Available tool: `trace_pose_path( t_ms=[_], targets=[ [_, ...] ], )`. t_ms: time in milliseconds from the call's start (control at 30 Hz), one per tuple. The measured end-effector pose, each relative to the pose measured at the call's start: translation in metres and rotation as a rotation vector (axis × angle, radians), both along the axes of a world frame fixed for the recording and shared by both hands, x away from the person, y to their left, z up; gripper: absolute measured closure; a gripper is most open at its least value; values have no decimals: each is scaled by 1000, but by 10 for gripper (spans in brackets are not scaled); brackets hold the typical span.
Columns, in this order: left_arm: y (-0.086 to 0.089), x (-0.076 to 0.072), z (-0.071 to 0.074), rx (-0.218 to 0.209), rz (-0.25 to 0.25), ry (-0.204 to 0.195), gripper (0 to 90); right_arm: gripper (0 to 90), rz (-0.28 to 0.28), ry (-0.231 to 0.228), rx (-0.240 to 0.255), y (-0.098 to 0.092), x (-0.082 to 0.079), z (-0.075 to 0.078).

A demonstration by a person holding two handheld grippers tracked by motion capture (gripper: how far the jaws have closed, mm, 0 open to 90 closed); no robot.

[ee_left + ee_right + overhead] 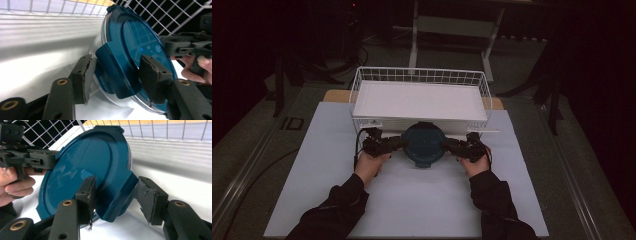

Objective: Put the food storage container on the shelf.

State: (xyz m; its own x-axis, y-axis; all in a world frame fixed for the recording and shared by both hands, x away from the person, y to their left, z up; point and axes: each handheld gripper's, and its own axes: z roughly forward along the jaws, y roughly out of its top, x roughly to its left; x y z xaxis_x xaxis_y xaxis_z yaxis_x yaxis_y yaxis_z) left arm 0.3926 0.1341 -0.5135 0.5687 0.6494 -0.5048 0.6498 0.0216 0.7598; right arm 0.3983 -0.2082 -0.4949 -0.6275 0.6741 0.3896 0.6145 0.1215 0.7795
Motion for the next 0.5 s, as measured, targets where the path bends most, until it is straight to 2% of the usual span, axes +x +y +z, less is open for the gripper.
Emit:
trace_pose_path(
  t_ms=[100,233,267,300,400,467,500],
  targets=[
    [-2,1,2,6,27,1,451,497,-8,-37,-16,2,3,1],
    [-3,3,2,17,50,-4,407,495,-37,-12,-25,5,5,5],
    [-3,4,1,13,35,-13,407,495,-42,-2,-20,5,6,5],
    [-3,4,2,13,37,-13,405,495,-47,-35,-30,5,9,4],
    [-3,5,3,25,29,-16,403,494,-69,-21,-42,7,7,6],
    [-3,3,4,38,10,-31,372,485,-62,-30,-50,8,4,7],
    [-2,2,4,30,5,-32,331,478,-59,-33,-48,8,3,8]
  ],
)
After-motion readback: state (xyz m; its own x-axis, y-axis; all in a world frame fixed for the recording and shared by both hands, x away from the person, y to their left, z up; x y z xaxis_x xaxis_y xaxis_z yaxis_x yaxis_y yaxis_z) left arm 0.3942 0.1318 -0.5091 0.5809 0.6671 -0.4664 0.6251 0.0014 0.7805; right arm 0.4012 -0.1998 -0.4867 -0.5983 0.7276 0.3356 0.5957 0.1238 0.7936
